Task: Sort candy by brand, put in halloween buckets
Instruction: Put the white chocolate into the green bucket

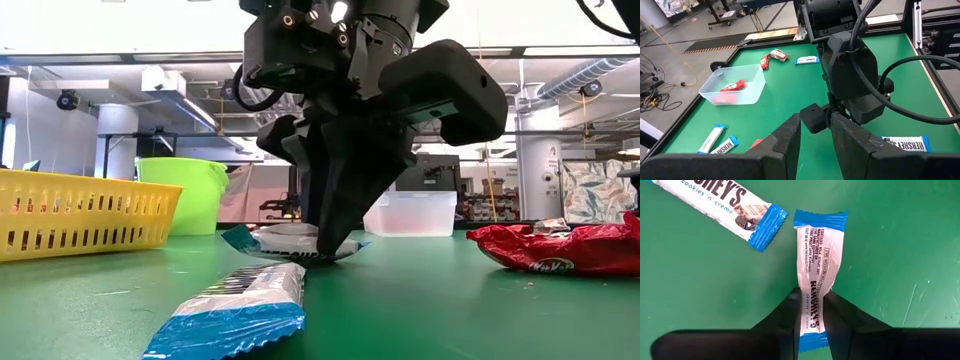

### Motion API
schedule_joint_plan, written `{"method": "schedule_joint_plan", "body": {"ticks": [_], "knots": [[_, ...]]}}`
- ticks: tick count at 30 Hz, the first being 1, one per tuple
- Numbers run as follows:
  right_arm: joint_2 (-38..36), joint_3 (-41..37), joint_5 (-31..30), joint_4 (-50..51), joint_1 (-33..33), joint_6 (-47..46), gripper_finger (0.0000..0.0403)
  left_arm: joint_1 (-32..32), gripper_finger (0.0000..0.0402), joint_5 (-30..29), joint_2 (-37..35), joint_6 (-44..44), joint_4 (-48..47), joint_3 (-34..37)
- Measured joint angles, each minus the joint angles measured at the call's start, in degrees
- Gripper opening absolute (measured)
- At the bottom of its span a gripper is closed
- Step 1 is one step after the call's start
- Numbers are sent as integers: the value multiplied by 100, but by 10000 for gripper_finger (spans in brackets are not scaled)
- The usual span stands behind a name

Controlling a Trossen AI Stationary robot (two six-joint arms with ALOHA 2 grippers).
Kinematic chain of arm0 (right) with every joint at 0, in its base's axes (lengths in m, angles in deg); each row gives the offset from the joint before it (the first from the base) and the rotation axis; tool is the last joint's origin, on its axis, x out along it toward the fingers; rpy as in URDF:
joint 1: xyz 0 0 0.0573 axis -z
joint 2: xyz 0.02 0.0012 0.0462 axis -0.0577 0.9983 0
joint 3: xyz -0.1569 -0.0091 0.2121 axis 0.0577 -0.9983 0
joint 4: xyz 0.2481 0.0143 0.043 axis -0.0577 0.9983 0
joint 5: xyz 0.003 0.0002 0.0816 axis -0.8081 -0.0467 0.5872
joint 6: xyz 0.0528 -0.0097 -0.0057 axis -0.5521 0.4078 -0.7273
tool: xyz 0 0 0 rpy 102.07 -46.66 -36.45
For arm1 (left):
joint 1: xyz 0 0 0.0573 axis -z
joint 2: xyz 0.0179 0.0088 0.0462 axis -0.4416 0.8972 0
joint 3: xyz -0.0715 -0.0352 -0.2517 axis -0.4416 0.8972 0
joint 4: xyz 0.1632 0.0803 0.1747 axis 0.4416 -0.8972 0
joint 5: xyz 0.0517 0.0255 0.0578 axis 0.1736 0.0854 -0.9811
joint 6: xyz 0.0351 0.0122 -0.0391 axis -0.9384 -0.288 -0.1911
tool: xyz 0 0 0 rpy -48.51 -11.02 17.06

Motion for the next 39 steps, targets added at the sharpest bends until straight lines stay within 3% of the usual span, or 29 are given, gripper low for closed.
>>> {"method": "schedule_joint_plan", "body": {"ticks": [12,19,26,39], "knots": [[-419,-26,159,277,23,-706,57,0,94,20,384,-17,-8,31],[-1001,-222,966,229,205,-1549,57,-20,94,232,813,-428,232,31],[-1507,-641,1924,-818,378,-2217,57,-234,94,981,1354,-1923,1615,31],[-1583,-621,2380,-1294,458,-2625,58,-719,150,1990,1707,-2809,2366,31]]}}
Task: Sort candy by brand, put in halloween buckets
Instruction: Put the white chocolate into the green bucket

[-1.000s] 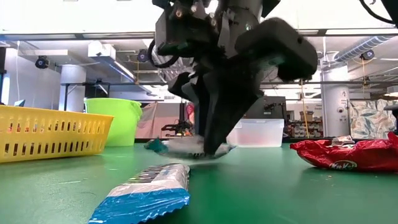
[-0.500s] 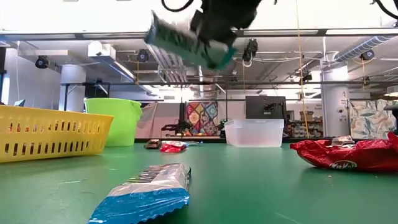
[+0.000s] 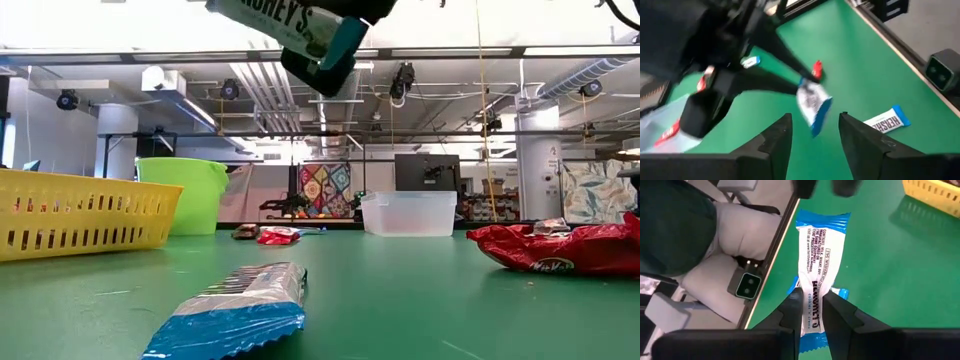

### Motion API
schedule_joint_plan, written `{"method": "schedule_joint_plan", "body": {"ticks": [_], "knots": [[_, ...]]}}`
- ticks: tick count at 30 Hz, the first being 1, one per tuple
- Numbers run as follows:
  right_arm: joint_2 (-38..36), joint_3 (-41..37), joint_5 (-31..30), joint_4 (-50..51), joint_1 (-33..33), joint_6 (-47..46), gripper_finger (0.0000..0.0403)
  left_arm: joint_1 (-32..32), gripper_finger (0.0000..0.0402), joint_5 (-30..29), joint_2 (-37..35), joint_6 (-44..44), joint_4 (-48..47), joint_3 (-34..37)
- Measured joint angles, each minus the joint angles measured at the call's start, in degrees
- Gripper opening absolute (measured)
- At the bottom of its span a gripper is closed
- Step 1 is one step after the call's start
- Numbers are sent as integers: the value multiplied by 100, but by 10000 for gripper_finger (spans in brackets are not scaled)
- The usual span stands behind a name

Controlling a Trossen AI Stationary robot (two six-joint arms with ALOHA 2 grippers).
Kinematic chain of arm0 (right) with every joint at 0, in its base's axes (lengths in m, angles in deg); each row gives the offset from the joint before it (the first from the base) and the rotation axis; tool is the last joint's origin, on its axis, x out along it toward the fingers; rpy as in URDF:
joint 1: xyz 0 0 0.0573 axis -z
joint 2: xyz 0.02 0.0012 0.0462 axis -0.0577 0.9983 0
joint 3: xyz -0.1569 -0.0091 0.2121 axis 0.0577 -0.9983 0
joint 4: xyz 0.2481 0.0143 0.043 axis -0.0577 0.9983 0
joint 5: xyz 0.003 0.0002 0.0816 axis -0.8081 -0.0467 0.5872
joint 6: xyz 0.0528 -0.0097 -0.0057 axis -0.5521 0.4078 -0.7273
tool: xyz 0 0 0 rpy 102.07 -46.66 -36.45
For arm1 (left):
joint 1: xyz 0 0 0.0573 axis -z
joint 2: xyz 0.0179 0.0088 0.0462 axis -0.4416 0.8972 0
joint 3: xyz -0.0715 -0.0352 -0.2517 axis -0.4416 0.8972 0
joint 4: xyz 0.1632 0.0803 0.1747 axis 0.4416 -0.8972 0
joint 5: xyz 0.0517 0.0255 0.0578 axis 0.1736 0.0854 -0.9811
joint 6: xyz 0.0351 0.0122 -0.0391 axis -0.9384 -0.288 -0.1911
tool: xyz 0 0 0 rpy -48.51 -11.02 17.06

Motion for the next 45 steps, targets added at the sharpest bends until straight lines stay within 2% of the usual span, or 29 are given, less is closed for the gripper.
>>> {"method": "schedule_joint_plan", "body": {"ticks": [8,13,18,21,25,26,29,35,39,41,45], "knots": [[0,2,34,-273,69,-83,58,-66,160,92,5,-165,58,0],[-2,3,186,-645,96,-188,58,-185,160,402,7,-168,83,17],[-4,4,186,-874,128,-293,58,-250,151,431,7,-328,219,22],[-4,4,193,-961,132,-295,58,-257,118,425,6,-493,271,22],[-4,4,184,-967,142,-346,59,-264,27,439,7,-515,259,22],[-4,4,176,-971,148,-415,62,-262,17,427,7,-511,253,22],[-4,4,113,-969,184,-611,77,-262,18,425,6,-476,241,22],[-70,11,118,-867,356,-685,134,-289,9,397,-32,-380,-1,-1],[-307,11,44,-318,568,-648,166,-301,10,66,-288,-34,-480,-15],[-476,13,-204,83,691,-571,178,-388,10,-116,-505,246,-891,-15],[-839,13,-1102,897,936,-164,192,-824,10,-435,-1121,872,-1887,-15]]}}
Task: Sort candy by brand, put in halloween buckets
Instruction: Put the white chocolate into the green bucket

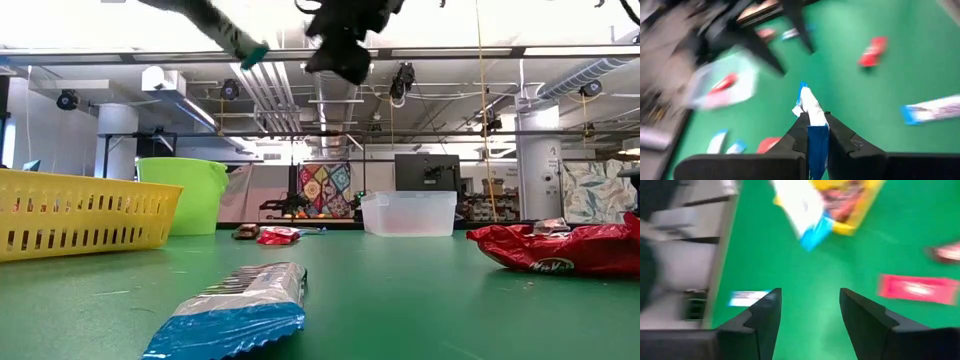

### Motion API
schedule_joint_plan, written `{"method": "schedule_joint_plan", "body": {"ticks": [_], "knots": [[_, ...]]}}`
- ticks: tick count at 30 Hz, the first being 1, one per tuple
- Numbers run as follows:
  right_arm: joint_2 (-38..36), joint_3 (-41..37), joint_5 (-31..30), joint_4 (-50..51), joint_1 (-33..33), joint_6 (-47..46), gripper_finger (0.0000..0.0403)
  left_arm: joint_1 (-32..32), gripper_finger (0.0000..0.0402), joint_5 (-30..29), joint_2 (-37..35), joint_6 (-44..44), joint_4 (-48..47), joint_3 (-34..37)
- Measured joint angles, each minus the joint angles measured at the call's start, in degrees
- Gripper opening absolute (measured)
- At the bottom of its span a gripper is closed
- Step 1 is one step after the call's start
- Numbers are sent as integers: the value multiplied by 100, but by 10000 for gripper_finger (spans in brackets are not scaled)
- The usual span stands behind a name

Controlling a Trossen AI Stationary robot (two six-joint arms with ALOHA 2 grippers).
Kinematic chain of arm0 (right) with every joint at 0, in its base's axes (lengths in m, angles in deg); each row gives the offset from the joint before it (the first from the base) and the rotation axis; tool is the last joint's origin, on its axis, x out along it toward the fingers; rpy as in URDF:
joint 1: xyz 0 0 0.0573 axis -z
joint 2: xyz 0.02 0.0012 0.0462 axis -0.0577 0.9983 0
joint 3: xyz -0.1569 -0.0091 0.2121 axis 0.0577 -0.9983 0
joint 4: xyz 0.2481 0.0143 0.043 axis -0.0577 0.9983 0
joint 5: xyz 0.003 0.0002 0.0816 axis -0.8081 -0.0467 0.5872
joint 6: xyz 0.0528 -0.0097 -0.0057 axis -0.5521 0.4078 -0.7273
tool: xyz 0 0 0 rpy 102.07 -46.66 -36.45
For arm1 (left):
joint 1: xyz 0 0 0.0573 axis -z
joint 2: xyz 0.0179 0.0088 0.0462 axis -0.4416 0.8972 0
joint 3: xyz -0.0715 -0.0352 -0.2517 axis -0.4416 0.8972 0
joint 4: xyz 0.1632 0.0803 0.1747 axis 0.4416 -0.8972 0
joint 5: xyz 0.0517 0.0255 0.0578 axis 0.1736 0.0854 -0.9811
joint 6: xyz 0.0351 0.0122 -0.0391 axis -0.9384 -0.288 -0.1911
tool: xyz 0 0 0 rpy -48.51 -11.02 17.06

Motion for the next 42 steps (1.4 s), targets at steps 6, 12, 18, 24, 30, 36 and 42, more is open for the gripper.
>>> {"method": "schedule_joint_plan", "body": {"ticks": [6,12,18,24,30,36,42], "knots": [[-436,-175,-747,264,334,576,196,-1632,9,21,-845,494,-1583,-4],[-569,-519,-784,99,776,985,196,-4161,9,898,-1097,335,-2560,7],[-554,-966,-740,-230,1151,1128,196,-6147,10,2569,-847,-273,-2560,26],[-548,-1429,-722,-548,1264,885,196,-6622,50,2674,-416,-405,-2557,27],[-549,-1628,-705,-537,1235,467,196,-6485,117,2676,-149,-354,-2557,28],[-549,-1633,-746,-515,1123,-379,196,-6343,150,2667,-187,-237,-2550,28],[-572,-1633,-1311,-267,811,-1164,196,-5865,154,2649,-610,79,-2309,28]]}}
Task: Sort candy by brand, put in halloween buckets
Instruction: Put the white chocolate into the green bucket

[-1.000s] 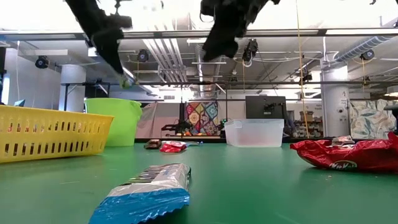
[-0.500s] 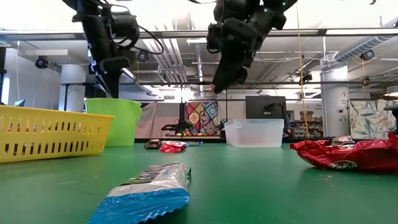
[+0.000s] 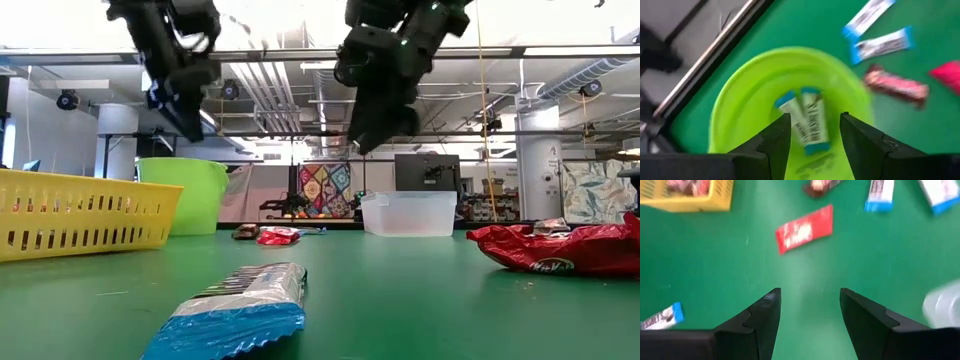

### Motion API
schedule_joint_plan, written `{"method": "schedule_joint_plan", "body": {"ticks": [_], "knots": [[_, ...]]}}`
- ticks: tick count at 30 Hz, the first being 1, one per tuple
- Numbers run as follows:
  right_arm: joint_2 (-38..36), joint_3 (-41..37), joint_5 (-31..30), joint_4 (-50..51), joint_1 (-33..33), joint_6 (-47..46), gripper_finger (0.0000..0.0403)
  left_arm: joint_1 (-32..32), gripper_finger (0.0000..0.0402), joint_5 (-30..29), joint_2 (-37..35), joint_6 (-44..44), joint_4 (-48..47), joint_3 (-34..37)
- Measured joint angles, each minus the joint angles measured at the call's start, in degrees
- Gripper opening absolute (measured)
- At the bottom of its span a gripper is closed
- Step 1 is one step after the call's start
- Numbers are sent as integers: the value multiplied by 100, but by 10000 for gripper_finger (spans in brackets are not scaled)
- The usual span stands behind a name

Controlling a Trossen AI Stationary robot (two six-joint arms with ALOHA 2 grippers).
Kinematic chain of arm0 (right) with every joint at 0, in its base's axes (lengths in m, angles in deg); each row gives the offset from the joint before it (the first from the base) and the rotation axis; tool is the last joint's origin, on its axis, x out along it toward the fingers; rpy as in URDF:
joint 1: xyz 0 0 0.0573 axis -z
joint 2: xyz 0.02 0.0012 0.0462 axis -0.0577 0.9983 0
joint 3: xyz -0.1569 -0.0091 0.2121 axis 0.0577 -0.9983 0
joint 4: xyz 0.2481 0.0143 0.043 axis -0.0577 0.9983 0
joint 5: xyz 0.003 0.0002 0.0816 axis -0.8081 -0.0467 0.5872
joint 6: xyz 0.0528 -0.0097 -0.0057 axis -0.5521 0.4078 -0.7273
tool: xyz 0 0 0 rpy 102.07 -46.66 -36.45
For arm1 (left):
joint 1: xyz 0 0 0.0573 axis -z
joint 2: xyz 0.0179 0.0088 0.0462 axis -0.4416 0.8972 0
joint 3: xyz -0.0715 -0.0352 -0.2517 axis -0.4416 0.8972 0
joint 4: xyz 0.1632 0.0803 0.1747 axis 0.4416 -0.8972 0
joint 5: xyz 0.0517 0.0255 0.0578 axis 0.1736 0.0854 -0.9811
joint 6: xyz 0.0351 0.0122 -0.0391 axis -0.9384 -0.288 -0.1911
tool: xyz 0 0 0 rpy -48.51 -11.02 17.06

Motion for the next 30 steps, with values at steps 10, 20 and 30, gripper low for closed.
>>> {"method": "schedule_joint_plan", "body": {"ticks": [10,20,30], "knots": [[-224,26,-302,1959,-925,-930,196,1713,155,1,-624,-56,1494,9],[-318,-313,-565,2886,-1617,-2108,196,2757,155,-1,-657,-367,2215,9],[-1598,-2078,-918,2828,-1525,-3788,196,3071,155,-86,-630,-352,2246,20]]}}
